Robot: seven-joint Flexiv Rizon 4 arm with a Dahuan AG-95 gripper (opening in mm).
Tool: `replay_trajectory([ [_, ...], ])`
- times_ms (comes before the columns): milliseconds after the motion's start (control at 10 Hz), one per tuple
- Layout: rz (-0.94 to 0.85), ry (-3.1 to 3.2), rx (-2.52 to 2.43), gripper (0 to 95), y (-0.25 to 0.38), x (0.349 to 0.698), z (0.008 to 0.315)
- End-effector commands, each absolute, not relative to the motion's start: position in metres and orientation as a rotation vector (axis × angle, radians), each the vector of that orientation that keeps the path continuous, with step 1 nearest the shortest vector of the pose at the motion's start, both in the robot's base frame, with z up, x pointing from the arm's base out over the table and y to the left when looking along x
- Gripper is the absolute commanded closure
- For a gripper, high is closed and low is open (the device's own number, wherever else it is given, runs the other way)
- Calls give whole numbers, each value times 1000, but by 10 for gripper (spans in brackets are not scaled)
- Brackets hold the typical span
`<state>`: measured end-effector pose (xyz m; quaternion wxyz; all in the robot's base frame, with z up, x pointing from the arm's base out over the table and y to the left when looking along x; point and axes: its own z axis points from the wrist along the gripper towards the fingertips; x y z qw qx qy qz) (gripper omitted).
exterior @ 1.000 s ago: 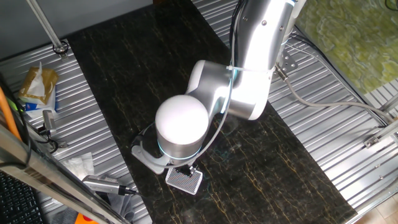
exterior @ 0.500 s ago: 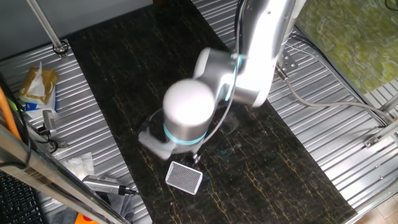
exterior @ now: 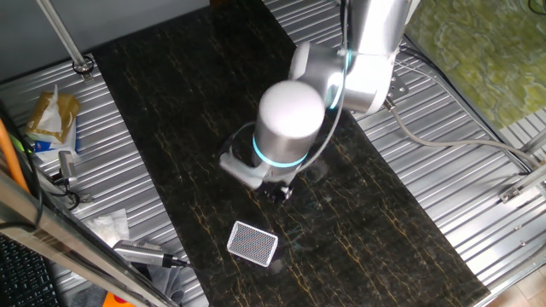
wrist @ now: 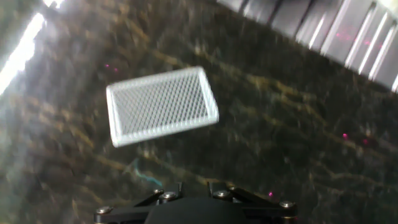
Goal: Push the soccer ball into the goal
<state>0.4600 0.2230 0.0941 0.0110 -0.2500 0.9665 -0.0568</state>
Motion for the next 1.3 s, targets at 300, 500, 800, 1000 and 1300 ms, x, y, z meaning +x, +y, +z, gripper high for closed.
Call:
replay_trajectory([
  [300,-171,3008,-800,760,214,451,90],
  [500,-162,2999,-806,760,208,447,84],
  [800,-156,2993,-829,760,198,441,87],
  [1000,-154,2987,-845,760,190,437,89],
  [1300,-153,2977,-858,760,183,435,84],
])
